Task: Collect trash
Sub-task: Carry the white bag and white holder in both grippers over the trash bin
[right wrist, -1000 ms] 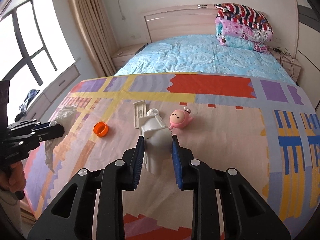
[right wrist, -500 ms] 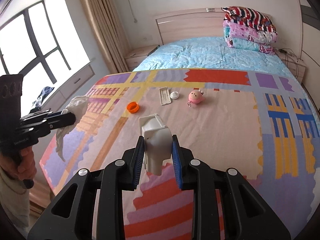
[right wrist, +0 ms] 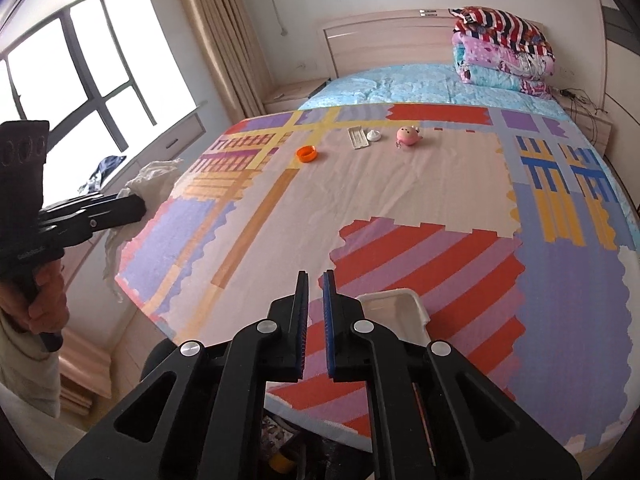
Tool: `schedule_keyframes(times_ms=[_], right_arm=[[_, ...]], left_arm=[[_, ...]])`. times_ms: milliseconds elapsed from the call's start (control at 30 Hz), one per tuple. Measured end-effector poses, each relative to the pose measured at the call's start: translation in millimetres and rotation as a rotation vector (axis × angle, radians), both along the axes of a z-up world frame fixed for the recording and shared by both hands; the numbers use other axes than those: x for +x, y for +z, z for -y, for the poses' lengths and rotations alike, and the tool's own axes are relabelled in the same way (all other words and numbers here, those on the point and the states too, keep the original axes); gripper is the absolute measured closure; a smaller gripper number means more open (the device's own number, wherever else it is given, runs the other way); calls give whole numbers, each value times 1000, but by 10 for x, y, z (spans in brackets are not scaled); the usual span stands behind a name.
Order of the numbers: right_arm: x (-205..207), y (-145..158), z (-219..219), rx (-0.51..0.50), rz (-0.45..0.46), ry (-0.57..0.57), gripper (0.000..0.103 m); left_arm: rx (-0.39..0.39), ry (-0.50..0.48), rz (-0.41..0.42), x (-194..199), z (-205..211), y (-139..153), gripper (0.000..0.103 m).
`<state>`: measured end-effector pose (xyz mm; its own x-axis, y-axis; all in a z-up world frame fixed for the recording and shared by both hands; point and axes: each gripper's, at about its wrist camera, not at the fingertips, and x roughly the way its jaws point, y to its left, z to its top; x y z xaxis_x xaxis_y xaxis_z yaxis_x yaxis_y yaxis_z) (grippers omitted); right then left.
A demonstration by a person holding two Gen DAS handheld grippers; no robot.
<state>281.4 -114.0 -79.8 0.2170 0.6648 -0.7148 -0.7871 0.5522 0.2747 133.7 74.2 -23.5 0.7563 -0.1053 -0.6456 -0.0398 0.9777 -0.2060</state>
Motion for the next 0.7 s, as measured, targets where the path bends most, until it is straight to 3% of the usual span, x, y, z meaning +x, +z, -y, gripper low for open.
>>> schedule_keyframes(times_ms=[267,333,367,400,467,700], right_arm=[[-120,-62,34,-15,71,27,93],[-115,-82,68,-29,82,14,72],[-118,-92,90,-35,96,11,50],[-121,-99,110,-39,108,12,44],[-120,-120,126,-47,107,22,44],[-92,-264,101,-100,116,44,27]], left_arm=[[-13,9,-26,-152,2,-129,90],[-23,13,-36,-188,-14,-186,90],[-31,11,-38,-211,-11,-210,90],[-35,9,-42,-235,1,-240,90],[-43,4,-50,-270,20,-291,90],[-52,-28,-67,-368,173,-416,90]])
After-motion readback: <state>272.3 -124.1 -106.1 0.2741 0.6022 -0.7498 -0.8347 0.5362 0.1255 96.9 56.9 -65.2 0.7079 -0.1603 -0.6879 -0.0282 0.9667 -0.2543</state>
